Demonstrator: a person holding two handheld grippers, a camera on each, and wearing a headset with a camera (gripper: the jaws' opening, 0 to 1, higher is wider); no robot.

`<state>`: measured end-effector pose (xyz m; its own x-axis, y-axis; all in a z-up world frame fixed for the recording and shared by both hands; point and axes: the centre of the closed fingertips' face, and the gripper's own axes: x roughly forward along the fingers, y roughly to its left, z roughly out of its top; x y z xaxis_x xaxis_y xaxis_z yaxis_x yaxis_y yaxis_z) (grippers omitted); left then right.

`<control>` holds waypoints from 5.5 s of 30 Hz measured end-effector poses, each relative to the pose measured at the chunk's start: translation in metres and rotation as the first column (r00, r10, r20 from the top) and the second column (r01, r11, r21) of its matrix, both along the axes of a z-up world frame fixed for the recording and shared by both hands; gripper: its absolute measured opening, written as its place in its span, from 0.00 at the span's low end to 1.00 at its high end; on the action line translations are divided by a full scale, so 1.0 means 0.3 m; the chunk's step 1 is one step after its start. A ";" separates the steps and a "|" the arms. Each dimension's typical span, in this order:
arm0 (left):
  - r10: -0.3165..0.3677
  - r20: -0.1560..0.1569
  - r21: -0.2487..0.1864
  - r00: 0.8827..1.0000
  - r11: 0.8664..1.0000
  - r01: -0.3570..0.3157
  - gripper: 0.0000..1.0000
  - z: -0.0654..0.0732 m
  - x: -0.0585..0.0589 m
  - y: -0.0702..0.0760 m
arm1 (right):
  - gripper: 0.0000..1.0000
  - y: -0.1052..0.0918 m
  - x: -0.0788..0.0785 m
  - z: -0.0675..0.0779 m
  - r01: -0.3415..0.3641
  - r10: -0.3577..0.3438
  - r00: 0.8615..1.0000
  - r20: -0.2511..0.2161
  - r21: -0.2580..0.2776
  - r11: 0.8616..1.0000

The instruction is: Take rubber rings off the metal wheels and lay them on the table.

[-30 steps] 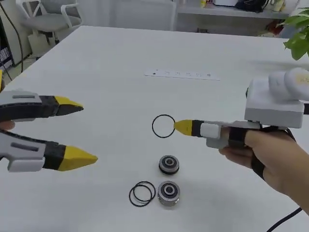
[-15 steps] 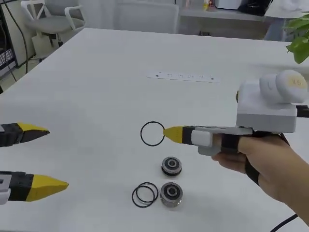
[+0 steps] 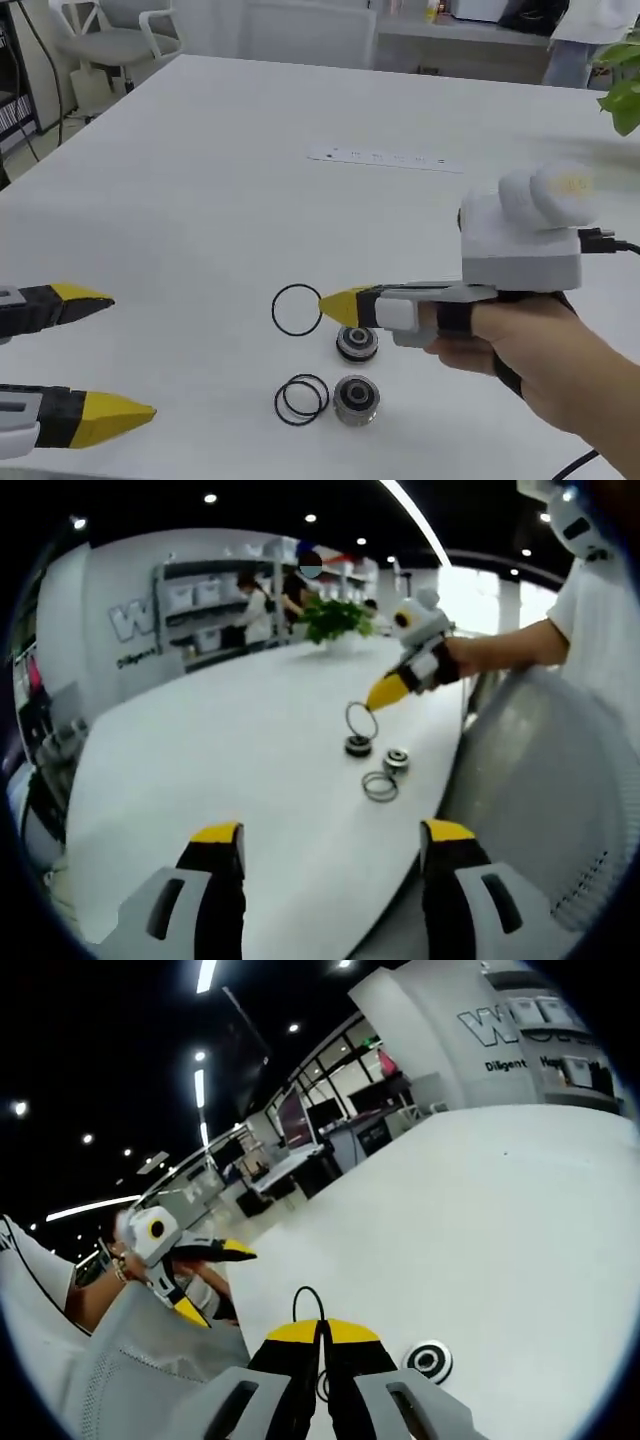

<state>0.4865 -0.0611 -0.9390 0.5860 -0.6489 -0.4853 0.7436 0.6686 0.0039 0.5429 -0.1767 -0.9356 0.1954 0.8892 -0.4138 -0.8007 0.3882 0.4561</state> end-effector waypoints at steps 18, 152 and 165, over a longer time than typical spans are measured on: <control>0.003 -0.026 -0.031 1.000 1.000 -0.003 0.73 -0.022 -0.018 -0.023 | 0.00 0.036 -0.080 -0.167 -0.130 0.129 0.991 -0.019 -0.169 0.977; -0.338 0.041 0.057 0.940 0.940 0.335 0.26 -0.155 0.347 -0.584 | 0.21 -0.195 0.109 -0.289 -0.036 0.098 0.979 0.179 -0.317 0.948; -0.264 -0.042 0.037 0.964 0.963 0.265 0.15 -0.217 0.347 -0.565 | 0.19 -0.192 0.118 -0.293 -0.026 0.102 0.972 0.213 -0.333 0.942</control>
<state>0.5904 -0.2307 -1.0040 0.3776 -0.7570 -0.5333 0.8942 0.4477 -0.0022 0.5782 -0.2342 -1.0236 0.2642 0.7261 -0.6348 -0.8951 0.4297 0.1190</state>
